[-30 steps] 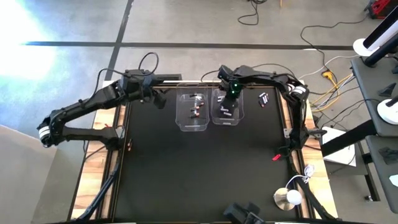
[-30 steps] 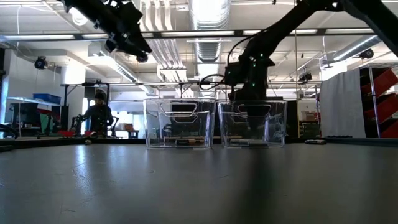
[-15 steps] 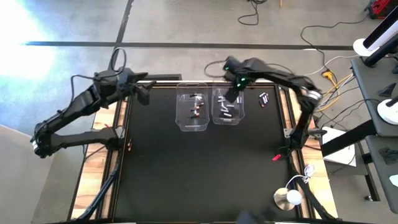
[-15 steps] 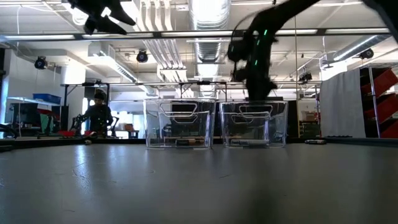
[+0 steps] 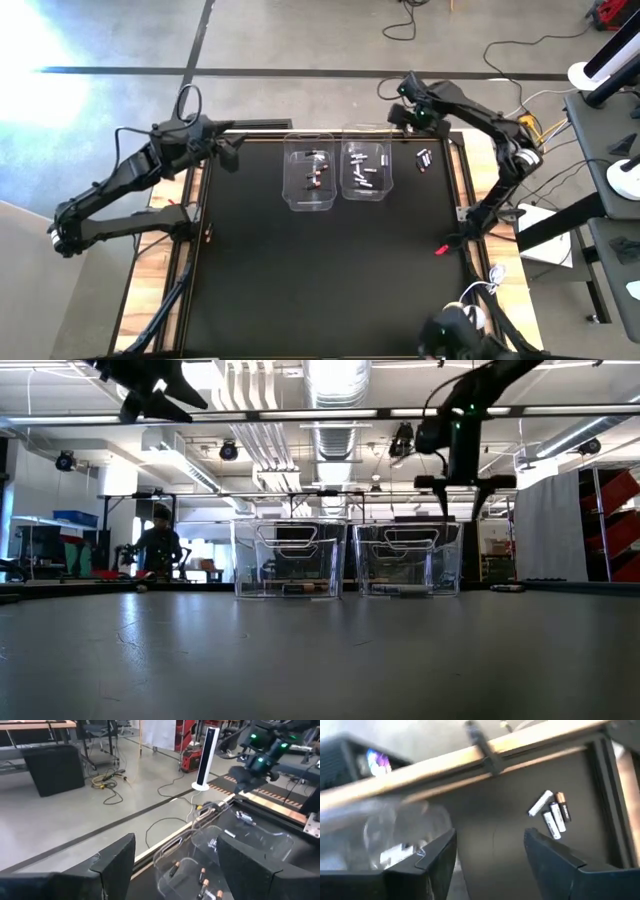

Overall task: Sort batteries
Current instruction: Put the white battery into the right transparent bin

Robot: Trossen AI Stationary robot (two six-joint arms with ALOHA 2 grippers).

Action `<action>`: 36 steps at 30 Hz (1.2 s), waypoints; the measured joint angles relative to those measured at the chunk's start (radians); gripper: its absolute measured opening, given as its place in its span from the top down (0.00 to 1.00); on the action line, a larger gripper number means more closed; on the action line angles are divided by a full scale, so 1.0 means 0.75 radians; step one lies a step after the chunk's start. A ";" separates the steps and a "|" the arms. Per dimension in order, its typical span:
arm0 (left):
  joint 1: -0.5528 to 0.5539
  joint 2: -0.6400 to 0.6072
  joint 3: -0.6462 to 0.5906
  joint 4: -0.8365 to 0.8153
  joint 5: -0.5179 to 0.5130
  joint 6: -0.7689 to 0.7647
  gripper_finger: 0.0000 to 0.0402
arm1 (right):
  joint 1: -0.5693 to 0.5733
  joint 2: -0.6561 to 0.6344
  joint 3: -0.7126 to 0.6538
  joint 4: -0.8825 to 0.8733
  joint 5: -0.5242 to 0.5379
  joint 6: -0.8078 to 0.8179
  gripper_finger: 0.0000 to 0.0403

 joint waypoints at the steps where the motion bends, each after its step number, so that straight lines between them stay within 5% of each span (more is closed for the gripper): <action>1: 0.000 0.000 -0.010 0.000 0.000 0.000 0.37 | -0.023 0.015 -0.011 0.009 0.000 0.055 0.44; 13: 0.000 -0.043 -0.136 -0.025 0.002 -0.030 0.37 | -0.190 0.260 -0.043 0.057 -0.087 0.299 0.50; 36: 0.000 -0.081 -0.136 -0.038 0.003 -0.044 0.37 | -0.241 0.310 -0.297 0.236 -0.158 0.497 0.72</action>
